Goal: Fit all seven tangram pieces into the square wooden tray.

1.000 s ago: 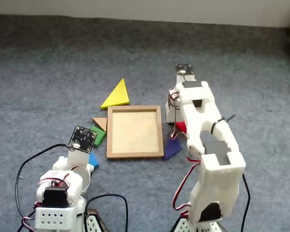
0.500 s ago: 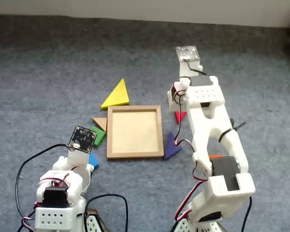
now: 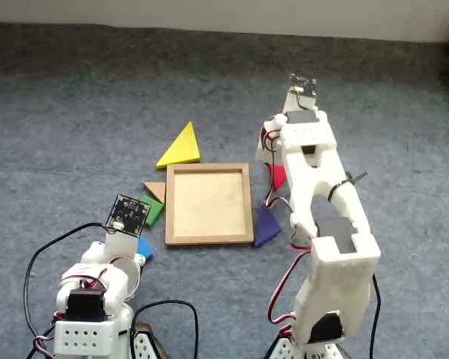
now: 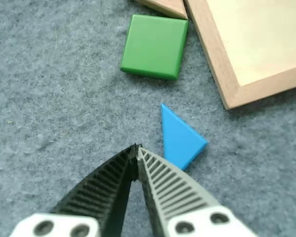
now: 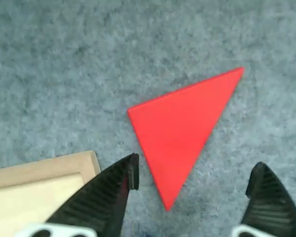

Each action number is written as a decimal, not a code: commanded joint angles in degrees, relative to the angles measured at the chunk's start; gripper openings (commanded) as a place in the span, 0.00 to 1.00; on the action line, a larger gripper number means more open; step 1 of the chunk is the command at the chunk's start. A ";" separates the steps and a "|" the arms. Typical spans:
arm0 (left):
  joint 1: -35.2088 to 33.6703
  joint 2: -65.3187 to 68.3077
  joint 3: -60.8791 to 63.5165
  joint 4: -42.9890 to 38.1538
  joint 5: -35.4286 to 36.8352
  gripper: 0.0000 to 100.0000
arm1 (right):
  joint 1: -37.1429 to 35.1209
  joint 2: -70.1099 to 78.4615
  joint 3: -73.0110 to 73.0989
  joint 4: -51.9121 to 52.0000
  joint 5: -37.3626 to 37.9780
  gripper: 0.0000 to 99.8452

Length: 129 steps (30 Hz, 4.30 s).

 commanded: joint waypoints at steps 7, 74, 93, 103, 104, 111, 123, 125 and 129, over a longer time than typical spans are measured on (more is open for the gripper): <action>-0.66 -0.48 1.19 0.26 0.53 0.01 | -0.57 4.00 -10.95 -0.66 -1.14 0.34; -0.66 -0.48 1.19 0.26 0.53 0.01 | -0.48 0.31 -21.23 21.05 7.21 0.20; -0.66 -0.48 1.19 0.26 0.53 0.01 | 0.13 -3.12 -5.76 9.10 6.68 0.26; -0.66 -0.48 1.19 0.26 0.53 0.01 | 0.66 -3.03 -3.47 4.53 2.11 0.36; -0.66 -0.48 1.19 0.26 0.53 0.01 | 0.66 -3.03 -3.47 4.53 2.11 0.36; -0.66 -0.48 1.19 0.26 0.53 0.01 | 0.57 1.71 -4.00 3.65 -1.14 0.36; -0.66 -0.48 1.19 0.26 0.53 0.01 | 0.92 11.82 -16.48 10.33 -1.14 0.36; -0.66 -0.48 1.19 0.26 0.53 0.01 | 1.19 12.79 -17.63 10.59 -1.14 0.36; -0.66 -0.48 1.19 0.26 0.53 0.01 | 1.71 13.49 -19.82 11.82 -1.05 0.36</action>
